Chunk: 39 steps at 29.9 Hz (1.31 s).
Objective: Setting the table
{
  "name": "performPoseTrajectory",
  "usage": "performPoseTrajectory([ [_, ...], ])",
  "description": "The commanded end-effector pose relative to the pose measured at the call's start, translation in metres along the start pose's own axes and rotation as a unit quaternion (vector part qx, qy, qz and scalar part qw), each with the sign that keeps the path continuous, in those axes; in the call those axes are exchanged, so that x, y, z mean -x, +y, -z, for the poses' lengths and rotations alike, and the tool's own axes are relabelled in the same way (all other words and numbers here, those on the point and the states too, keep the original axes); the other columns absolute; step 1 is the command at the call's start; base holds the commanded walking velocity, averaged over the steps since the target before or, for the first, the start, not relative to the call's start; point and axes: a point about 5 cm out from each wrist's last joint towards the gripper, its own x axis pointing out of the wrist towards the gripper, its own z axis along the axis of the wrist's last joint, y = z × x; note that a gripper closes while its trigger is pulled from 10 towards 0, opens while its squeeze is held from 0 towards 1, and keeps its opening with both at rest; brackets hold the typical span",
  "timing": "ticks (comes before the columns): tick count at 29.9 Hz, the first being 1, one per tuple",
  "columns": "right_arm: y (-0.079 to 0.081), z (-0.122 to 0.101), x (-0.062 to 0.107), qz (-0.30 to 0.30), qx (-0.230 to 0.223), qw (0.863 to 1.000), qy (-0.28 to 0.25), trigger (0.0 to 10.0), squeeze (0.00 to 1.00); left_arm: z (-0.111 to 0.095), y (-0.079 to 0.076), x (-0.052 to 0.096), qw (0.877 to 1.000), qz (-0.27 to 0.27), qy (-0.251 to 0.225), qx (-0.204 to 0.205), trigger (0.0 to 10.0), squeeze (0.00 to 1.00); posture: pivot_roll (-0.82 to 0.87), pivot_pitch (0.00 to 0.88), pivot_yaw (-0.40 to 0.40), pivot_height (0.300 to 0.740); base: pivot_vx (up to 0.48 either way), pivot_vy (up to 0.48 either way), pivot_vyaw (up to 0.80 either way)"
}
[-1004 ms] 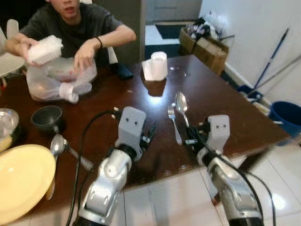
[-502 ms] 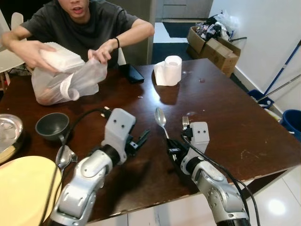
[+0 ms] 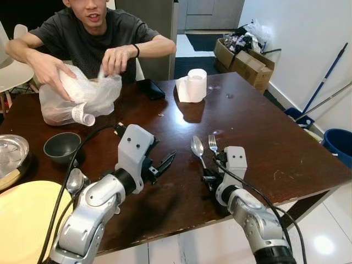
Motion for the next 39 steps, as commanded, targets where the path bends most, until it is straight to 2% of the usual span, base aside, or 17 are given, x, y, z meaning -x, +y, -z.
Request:
performPoseTrajectory([
  [1, 0.0, 0.001, -0.002, -0.001, 0.001, 1.0, -0.002, 10.0, 0.0, 0.001, 0.0, 0.004, 1.0, -0.002, 0.006, 0.002, 10.0, 0.0, 0.0, 0.0, 0.047, 0.74, 0.0, 0.0, 0.0],
  [12, -0.01, 0.004, -0.006, 0.032, 0.008, 0.999, 0.0, 10.0, 0.0, 0.003, -0.003, 0.006, 1.0, -0.002, 0.013, 0.005, 10.0, 0.0, 0.01, 0.0, 0.05, 0.74, 0.0, 0.0, 0.0],
  [21, -0.015, 0.002, -0.01, 0.031, 0.015, 0.999, -0.008, 10.0, 0.0, 0.002, -0.004, 0.004, 1.0, -0.002, 0.014, 0.008, 10.0, 0.0, 0.01, 0.0, 0.047, 0.74, 0.0, 0.0, 0.0],
  [22, -0.014, 0.002, -0.01, 0.029, 0.015, 0.999, -0.01, 10.0, 0.93, 0.002, -0.005, 0.004, 1.0, -0.001, 0.014, 0.009, 10.0, 0.0, 0.01, 0.0, 0.046, 0.74, 0.0, 0.0, 0.0],
  [23, -0.014, 0.002, -0.01, 0.029, 0.015, 0.999, -0.01, 10.0, 0.93, 0.002, -0.005, 0.004, 1.0, -0.001, 0.014, 0.009, 10.0, 0.0, 0.01, 0.0, 0.046, 0.74, 0.0, 0.0, 0.0],
  [24, -0.014, 0.001, -0.011, 0.028, 0.015, 0.999, -0.011, 10.0, 1.0, 0.002, -0.005, 0.004, 1.0, -0.001, 0.014, 0.009, 10.0, 0.0, 0.01, 0.0, 0.046, 0.74, 0.0, 0.0, 0.0],
  [33, -0.014, -0.007, -0.011, 0.033, 0.021, 0.999, -0.036, 10.0, 1.0, 0.003, -0.007, 0.003, 1.0, 0.002, 0.015, 0.012, 10.0, 0.0, 0.01, 0.0, 0.048, 0.74, 0.0, 0.0, 0.0],
  [34, -0.014, -0.013, -0.009, 0.033, 0.027, 0.998, -0.054, 10.0, 0.22, 0.003, -0.008, 0.003, 1.0, 0.003, 0.015, 0.012, 10.0, 0.0, 0.0, 0.0, 0.049, 0.74, 0.0, 0.0, 0.0],
  [35, -0.014, -0.013, -0.009, 0.033, 0.027, 0.998, -0.054, 10.0, 0.22, 0.003, -0.008, 0.003, 1.0, 0.003, 0.015, 0.012, 10.0, 0.0, 0.0, 0.0, 0.049, 0.74, 0.0, 0.0, 0.0],
  [36, -0.014, -0.013, -0.009, 0.033, 0.027, 0.998, -0.054, 10.0, 0.0, 0.003, -0.008, 0.003, 1.0, 0.003, 0.015, 0.012, 10.0, 0.0, 0.0, 0.0, 0.049, 0.74, 0.0, 0.0, 0.0],
  [37, -0.014, -0.022, -0.006, 0.03, 0.038, 0.996, -0.08, 10.0, 0.0, 0.003, -0.008, 0.002, 1.0, 0.002, 0.015, 0.013, 10.0, 0.0, 0.0, 0.0, 0.049, 0.74, 0.0, 0.0, 0.0],
  [38, -0.014, -0.022, -0.006, 0.03, 0.038, 0.996, -0.08, 10.0, 0.0, 0.003, -0.008, 0.002, 1.0, 0.002, 0.015, 0.013, 10.0, 0.0, 0.0, 0.0, 0.049, 0.74, 0.0, 0.0, 0.0],
  [39, -0.011, -0.032, -0.001, 0.022, 0.049, 0.992, -0.11, 10.0, 0.0, 0.004, -0.008, 0.001, 1.0, -0.002, 0.016, 0.014, 10.0, 0.0, -0.01, 0.0, 0.05, 0.74, 0.0, 0.0, 0.0],
])
